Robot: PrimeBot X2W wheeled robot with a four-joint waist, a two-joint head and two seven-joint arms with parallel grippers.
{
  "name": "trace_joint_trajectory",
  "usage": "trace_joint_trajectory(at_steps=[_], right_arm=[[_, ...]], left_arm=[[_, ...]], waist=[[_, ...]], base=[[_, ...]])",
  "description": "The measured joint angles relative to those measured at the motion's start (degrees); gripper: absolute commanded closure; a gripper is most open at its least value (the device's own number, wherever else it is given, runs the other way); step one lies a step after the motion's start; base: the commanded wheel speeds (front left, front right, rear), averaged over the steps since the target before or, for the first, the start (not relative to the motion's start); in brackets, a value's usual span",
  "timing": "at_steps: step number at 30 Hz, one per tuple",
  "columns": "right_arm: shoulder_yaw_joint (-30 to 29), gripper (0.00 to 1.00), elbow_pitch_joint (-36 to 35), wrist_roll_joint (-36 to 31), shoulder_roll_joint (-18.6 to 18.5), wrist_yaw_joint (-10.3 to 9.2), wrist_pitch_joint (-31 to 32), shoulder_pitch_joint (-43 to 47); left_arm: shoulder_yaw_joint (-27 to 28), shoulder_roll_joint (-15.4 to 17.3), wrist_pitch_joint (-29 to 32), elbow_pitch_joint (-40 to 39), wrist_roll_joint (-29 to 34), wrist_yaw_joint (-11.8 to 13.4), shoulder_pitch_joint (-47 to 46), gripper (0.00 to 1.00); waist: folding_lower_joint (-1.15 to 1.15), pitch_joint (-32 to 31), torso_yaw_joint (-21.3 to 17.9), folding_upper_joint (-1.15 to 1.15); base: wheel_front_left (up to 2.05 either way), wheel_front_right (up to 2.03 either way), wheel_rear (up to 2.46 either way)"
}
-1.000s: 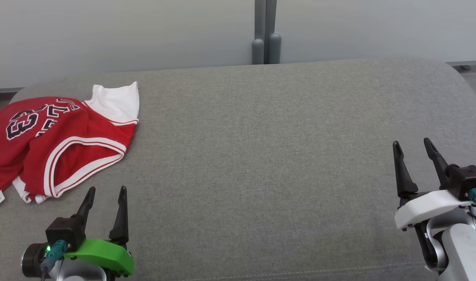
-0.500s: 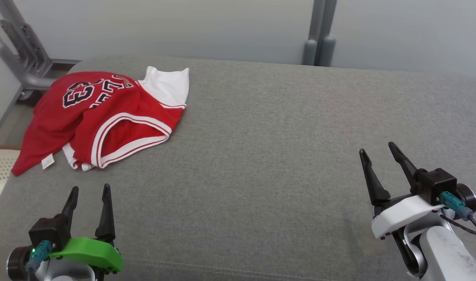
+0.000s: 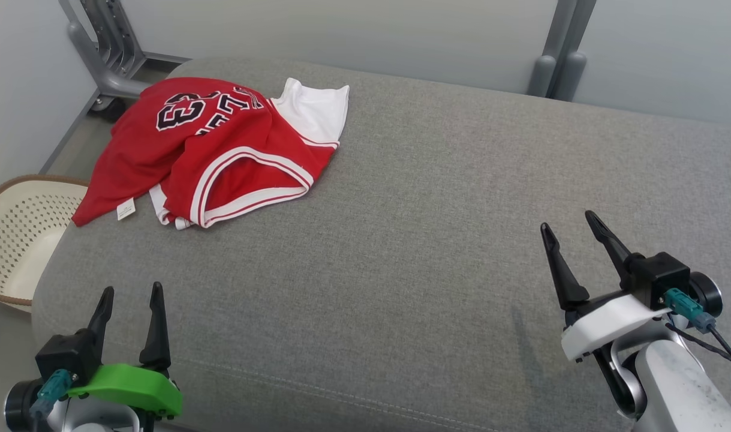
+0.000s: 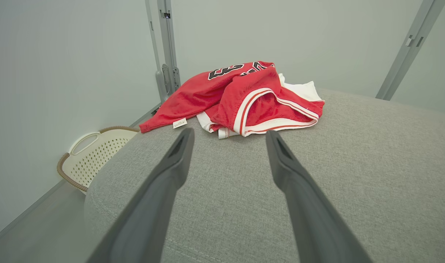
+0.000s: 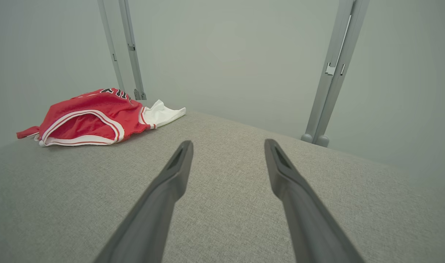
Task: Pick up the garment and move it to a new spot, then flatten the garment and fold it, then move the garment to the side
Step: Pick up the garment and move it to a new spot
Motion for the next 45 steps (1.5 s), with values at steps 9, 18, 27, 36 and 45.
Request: trace_joint_trajectory(at_steps=[9,18,27,36,45], right_arm=[[-0.01,0.00,-1.54,-0.88,-0.77,0.55,-0.01,-2.93],[0.77,0.00,-5.46,-2.66,-2.03,1.23,-0.11,-9.07],[2.34,0.00,-8.03,-3.37,-2.01,1.74,-0.16,-14.49],[2.70,0.00,-8.55,-3.35,-1.46,2.21,-0.16,-18.46],[2.03,0.00,-8.28,-3.16,-1.24,2.22,-0.16,-19.14]], left_arm=[[-1.30,-0.02,0.14,3.47,-2.34,-0.83,-4.11,0.00],[-3.15,3.03,10.62,7.73,-6.58,-1.56,-16.94,0.00],[-1.04,7.57,21.98,9.83,-12.50,-1.59,-27.35,0.00],[2.34,11.98,29.15,13.73,-17.68,-1.77,-32.23,0.00],[2.45,14.14,32.45,17.42,-19.54,-1.78,-33.73,0.00]], waist=[[0.00,3.25,-0.60,0.00],[0.00,9.05,-1.37,0.00],[0.00,15.90,-2.94,0.00],[0.01,21.41,-6.57,0.00],[0.01,24.40,-10.89,0.00]], base=[[0.00,0.00,0.00],[0.00,0.00,0.00],[0.00,0.00,0.00],[0.00,0.00,0.00],[0.00,0.00,0.00]])
